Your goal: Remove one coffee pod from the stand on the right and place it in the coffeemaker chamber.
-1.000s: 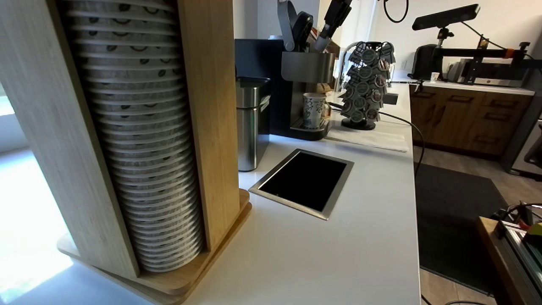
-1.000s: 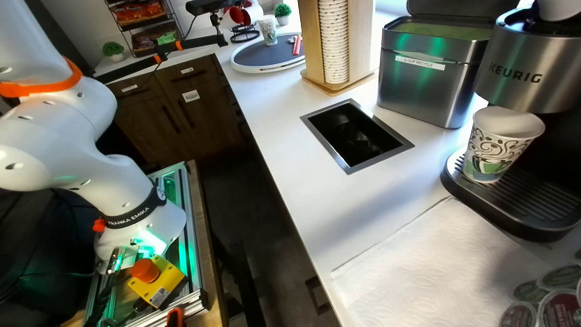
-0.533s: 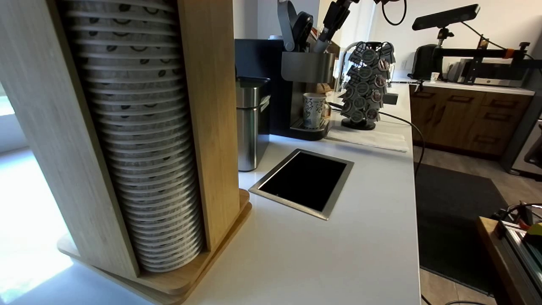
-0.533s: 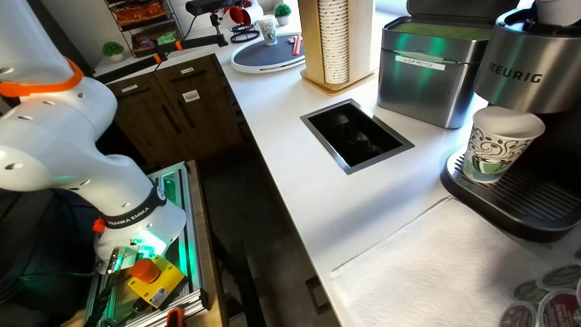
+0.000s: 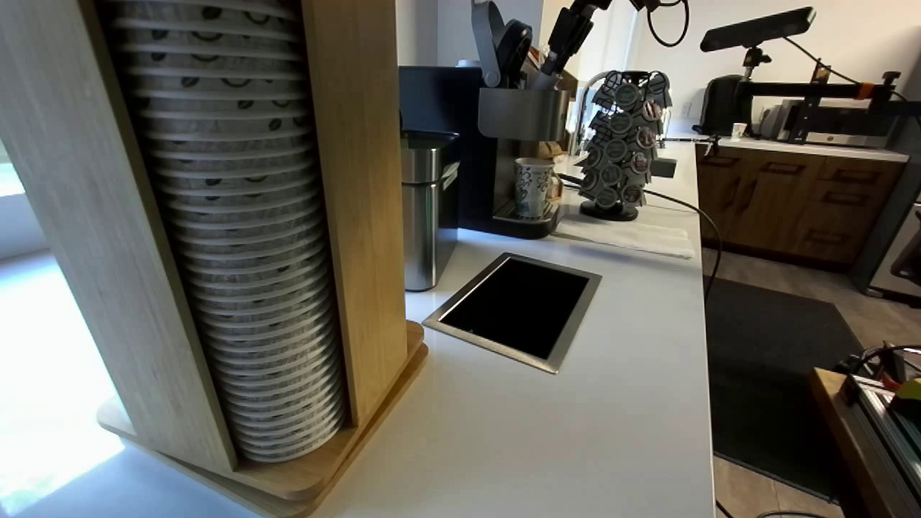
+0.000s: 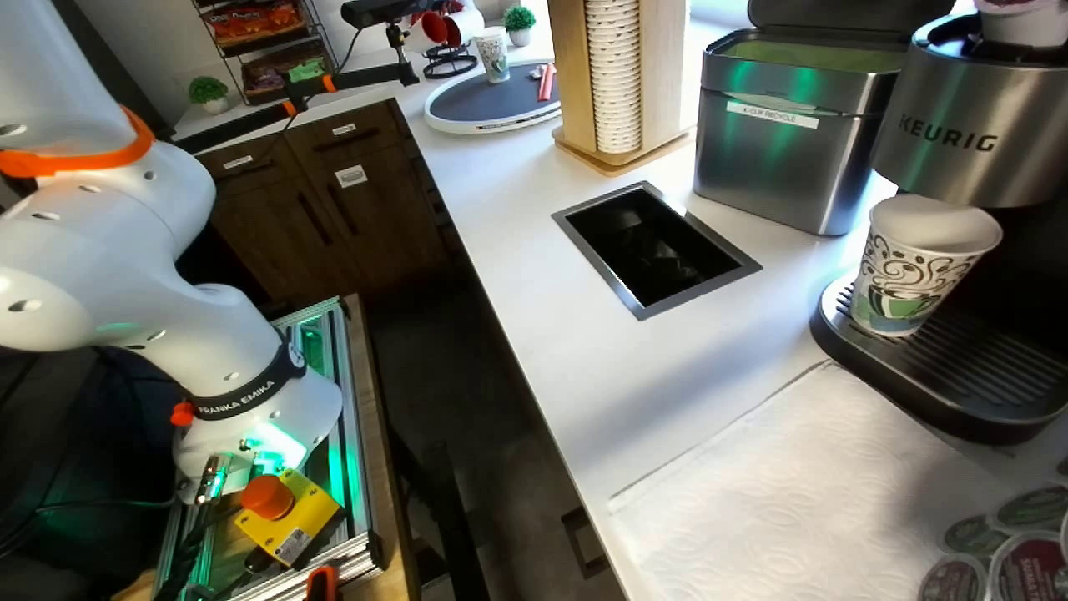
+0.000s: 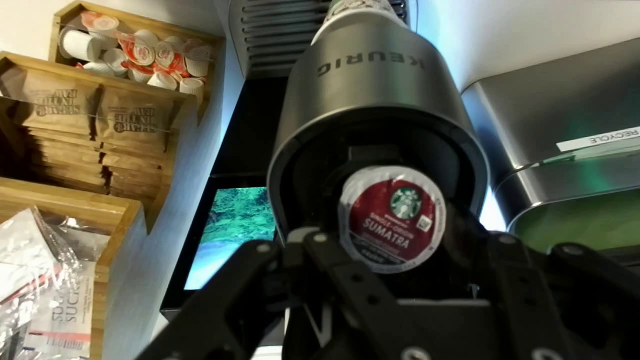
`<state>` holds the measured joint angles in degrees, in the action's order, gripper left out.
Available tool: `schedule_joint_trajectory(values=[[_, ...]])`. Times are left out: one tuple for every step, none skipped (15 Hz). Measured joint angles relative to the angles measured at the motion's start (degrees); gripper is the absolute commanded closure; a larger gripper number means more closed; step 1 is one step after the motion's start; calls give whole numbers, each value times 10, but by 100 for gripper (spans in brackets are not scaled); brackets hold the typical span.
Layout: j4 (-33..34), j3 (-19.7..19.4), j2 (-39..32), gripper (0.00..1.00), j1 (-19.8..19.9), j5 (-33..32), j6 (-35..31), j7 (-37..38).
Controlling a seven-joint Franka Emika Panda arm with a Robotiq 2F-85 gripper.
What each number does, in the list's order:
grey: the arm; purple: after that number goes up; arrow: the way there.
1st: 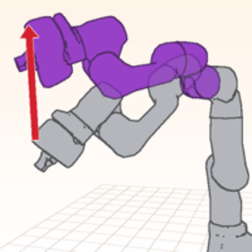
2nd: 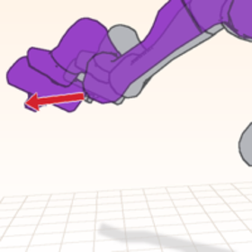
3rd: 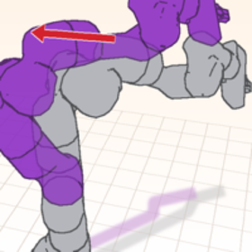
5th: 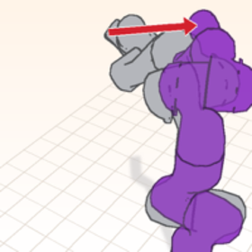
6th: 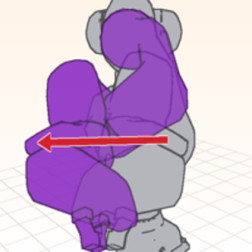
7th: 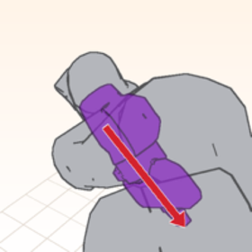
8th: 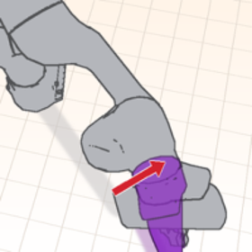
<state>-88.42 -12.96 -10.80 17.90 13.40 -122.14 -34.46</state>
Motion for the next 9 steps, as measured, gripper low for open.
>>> schedule_joint_trajectory(values=[[0, 0, 0, 55, 0, 0, 0, 0], [0, 1, 0, 21, 0, 0, 0, 0], [0, 1, 0, 19, 1, 0, 0, 0], [0, 1, 0, 14, 1, -1, 0, 0], [0, 1, -1, 7, 1, -1, 1, 0], [0, 1, -1, 1, 1, -1, 2, 0], [0, 1, -1, 0, 1, -2, 3, 0], [0, 1, -1, 0, 1, -2, 4, 0], [1, 1, -1, 0, 1, -2, 4, 0]])
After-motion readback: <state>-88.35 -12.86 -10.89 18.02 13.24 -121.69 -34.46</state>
